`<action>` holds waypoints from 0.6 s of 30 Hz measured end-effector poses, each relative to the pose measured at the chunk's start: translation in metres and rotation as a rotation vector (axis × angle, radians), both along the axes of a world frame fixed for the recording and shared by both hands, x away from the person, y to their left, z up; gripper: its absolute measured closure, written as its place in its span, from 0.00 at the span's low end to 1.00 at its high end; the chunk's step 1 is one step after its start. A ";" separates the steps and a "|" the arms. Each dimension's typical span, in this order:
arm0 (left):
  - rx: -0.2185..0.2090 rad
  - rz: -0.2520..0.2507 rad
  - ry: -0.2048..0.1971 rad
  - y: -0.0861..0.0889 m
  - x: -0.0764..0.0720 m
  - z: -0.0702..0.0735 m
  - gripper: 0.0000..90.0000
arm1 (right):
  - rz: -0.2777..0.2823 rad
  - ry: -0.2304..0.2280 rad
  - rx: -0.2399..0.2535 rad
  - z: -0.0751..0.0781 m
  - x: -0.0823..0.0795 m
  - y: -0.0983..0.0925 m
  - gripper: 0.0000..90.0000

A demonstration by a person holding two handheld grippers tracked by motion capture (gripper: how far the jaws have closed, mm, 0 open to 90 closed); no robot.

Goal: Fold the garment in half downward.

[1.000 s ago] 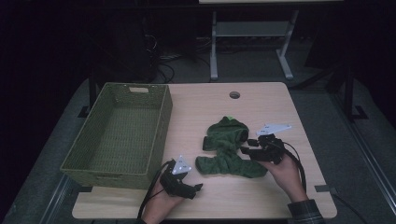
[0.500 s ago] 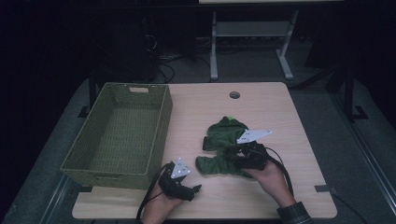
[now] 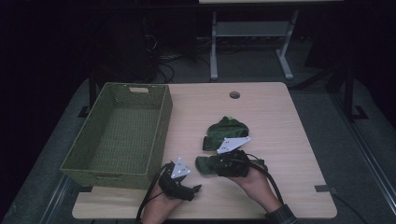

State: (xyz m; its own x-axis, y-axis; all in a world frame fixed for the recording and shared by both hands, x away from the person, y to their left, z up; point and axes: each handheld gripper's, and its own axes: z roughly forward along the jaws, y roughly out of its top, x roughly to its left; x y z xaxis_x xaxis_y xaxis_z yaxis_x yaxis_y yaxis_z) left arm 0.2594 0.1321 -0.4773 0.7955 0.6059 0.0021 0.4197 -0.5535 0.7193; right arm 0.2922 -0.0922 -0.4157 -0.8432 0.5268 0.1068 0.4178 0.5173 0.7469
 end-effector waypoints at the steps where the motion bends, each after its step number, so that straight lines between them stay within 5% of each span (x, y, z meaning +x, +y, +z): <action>1: 0.000 0.000 0.000 0.000 0.000 0.000 0.15 | 0.000 0.000 0.000 0.000 0.000 0.000 0.74; 8: 0.000 -0.004 -0.001 0.000 0.000 0.000 0.15 | 0.052 0.006 -0.033 -0.015 0.000 0.025 0.76; 18: 0.005 -0.007 -0.001 0.000 0.001 0.000 0.15 | 0.040 0.000 -0.112 -0.041 0.010 0.039 0.78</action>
